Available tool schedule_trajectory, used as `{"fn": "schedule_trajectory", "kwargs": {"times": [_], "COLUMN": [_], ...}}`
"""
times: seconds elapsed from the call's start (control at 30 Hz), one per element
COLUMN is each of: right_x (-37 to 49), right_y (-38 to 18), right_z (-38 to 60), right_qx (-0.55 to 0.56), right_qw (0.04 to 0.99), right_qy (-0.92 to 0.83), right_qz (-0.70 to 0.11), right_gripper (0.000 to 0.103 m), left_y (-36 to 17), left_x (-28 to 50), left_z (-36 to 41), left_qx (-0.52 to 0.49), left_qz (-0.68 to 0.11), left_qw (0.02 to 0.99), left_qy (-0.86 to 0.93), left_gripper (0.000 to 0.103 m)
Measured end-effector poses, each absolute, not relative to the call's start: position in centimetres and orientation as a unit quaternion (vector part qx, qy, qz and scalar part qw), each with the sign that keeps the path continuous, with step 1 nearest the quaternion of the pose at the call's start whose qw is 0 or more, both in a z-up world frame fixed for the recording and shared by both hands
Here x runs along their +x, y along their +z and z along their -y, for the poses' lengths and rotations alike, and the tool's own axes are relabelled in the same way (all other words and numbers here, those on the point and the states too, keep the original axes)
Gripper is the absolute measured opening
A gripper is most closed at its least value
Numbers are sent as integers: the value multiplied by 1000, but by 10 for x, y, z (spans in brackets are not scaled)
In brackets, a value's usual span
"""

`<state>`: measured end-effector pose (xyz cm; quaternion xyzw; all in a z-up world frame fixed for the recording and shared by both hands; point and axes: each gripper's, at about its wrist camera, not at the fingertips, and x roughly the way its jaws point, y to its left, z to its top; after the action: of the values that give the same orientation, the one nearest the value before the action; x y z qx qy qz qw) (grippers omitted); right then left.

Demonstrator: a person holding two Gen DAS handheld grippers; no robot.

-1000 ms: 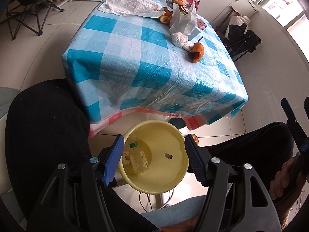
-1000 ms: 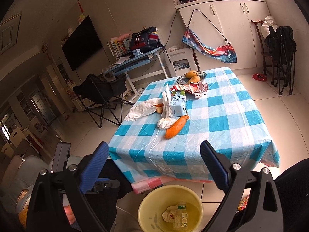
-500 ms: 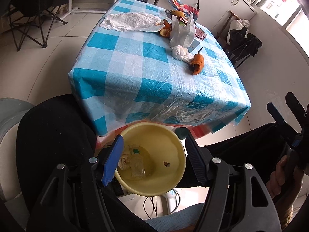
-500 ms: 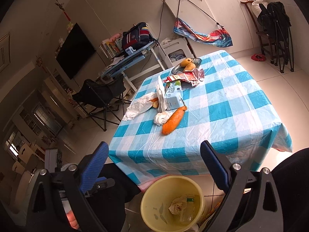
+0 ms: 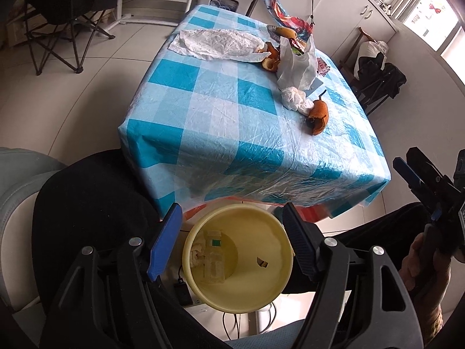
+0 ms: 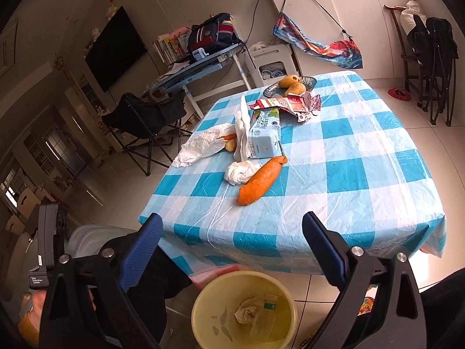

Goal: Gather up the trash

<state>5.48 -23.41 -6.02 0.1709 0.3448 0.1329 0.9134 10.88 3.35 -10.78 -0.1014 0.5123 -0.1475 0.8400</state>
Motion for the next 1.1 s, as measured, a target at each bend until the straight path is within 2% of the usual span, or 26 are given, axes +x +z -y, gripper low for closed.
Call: {"fn": "schedule_trajectory", "kwargs": {"times": [0.3, 1.1], "right_x": [63, 58], "right_y": [-54, -54], "right_z": [229, 223], "right_qx": [152, 133], "right_qw": [925, 930], "right_qy": [120, 102], "right_qz": [-326, -326], "right_gripper": [93, 93], "left_y": [-81, -67], "left_x": [108, 90], "left_z": [-35, -40], "left_qx": [-88, -71], "left_qz": [-468, -435], "left_qw": [868, 889], "left_qy": [-141, -124], "left_gripper": [70, 72]}}
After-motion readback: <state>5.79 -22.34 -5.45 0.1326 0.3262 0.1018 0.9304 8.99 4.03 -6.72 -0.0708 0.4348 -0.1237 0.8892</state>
